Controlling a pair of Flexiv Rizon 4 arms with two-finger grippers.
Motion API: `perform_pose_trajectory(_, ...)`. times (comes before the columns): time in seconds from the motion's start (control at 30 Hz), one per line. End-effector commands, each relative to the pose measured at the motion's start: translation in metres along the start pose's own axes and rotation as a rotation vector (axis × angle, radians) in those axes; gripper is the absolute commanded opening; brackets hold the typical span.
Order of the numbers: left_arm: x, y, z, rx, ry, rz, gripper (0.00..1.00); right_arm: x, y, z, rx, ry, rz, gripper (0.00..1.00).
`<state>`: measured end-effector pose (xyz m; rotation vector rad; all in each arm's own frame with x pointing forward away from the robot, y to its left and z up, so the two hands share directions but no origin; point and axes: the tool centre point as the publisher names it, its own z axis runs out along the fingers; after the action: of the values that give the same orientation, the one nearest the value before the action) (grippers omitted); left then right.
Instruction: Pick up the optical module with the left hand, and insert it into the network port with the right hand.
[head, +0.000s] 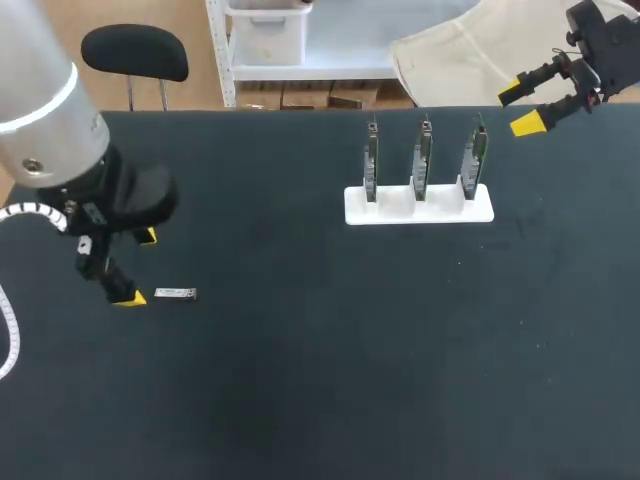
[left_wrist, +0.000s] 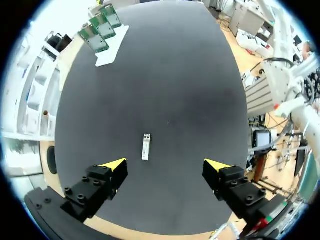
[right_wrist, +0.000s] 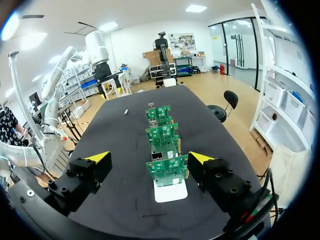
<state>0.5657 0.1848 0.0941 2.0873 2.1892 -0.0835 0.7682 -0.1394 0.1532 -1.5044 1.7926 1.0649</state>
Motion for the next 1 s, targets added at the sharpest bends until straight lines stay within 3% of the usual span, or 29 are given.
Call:
perform_pose_trajectory(0.03, -0.003, 0.012, 0.021, 0.056, 0.037, -0.017, 1.00, 0.000, 0.001, 0.000, 0.002, -0.001, -0.001, 1.00)
perform_pose_trajectory(0.33, -0.007, 0.020, 0.047, 0.076, 0.031, 0.028, 1.00, 0.000, 0.001, 0.000, 0.002, -0.001, -0.001, 1.00)
perform_pose_trajectory(1.0, 0.010, 0.026, 0.076, 0.107, 0.047, 0.021, 1.00, 0.000, 0.001, 0.000, 0.002, -0.001, -0.001, 1.00)
